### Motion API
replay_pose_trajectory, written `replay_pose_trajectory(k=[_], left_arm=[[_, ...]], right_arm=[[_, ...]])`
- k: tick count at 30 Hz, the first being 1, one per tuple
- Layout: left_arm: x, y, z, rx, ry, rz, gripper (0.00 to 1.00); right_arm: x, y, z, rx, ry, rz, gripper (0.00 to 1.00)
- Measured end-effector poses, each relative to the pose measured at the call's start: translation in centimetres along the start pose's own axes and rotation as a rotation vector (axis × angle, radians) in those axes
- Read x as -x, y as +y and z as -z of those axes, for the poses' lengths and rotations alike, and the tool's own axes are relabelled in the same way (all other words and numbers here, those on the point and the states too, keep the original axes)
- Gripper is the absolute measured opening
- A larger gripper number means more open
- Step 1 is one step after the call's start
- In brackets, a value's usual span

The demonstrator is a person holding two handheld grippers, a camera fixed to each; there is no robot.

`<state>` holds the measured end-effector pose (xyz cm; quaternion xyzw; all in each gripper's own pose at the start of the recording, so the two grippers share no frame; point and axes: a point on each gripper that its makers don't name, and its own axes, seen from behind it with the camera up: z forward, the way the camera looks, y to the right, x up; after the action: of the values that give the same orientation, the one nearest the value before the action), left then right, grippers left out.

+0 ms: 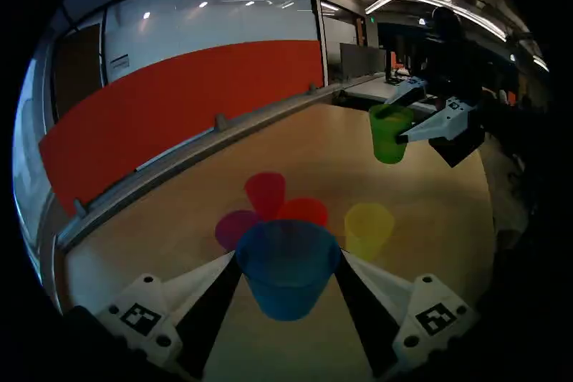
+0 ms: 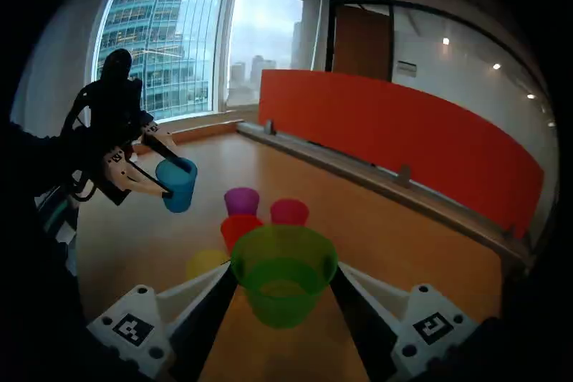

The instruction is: Pour water

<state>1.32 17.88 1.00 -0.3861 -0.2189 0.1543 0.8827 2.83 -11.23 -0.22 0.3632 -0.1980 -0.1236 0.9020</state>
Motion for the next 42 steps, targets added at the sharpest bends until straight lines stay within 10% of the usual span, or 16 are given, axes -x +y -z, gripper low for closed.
replay_pose_trajectory(k=[15, 42], left_arm=[[4.0, 0.3, -3.4, 0.052, -0.136, 0.016, 0.88], [6.9, 1.0, -5.6, 0.1, -0.162, 0.083, 0.88]], right_arm=[[3.7, -0.3, -2.2, -0.037, -0.114, 0.012, 0.9], [8.0, -1.1, -4.0, -0.061, -0.196, -0.008, 0.9]])
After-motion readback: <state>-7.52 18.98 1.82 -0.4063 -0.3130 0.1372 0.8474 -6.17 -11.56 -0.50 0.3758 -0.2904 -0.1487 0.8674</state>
